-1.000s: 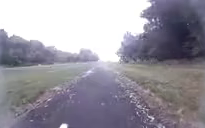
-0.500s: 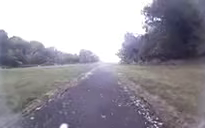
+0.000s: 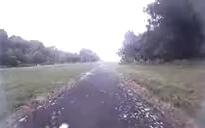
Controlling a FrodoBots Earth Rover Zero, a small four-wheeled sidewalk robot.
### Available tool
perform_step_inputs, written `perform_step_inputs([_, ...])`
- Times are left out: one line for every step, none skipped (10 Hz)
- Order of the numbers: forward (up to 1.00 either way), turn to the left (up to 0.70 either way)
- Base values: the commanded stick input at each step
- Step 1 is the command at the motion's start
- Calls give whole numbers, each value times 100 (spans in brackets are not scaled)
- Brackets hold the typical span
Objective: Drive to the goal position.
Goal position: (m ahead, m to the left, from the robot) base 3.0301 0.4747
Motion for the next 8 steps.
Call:
perform_step_inputs([70,0])
perform_step_inputs([70,0])
perform_step_inputs([70,0])
perform_step_inputs([70,0])
perform_step_inputs([70,-35])
perform_step_inputs([70,-35])
perform_step_inputs([70,0])
perform_step_inputs([70,0])
